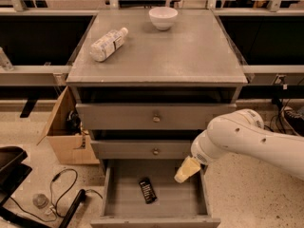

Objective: Pick rxbar chocolate from bottom drawer and place on counter

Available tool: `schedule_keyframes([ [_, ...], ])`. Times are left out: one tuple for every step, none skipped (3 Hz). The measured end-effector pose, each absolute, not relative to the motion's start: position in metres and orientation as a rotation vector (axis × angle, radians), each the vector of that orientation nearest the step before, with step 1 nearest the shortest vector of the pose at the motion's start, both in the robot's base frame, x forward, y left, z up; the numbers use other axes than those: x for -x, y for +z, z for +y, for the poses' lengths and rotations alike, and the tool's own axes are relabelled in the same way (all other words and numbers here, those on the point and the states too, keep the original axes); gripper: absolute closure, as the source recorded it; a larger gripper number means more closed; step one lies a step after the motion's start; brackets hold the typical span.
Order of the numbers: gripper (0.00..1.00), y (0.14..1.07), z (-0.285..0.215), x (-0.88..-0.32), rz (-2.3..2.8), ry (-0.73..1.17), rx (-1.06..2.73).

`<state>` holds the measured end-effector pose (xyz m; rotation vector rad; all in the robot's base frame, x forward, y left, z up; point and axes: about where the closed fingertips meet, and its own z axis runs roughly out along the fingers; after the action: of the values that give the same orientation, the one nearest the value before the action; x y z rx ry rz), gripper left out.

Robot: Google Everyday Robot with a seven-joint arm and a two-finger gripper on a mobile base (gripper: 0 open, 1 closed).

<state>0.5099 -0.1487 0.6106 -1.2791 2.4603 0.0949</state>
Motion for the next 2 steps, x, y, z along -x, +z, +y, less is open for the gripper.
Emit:
schedule_keyframes([
  [0.0,0.604,-0.147,-0.511,2.462,0.109,1.275],
  [0.0,0.579,-0.132,-0.52,2.464,0.103,1.272],
])
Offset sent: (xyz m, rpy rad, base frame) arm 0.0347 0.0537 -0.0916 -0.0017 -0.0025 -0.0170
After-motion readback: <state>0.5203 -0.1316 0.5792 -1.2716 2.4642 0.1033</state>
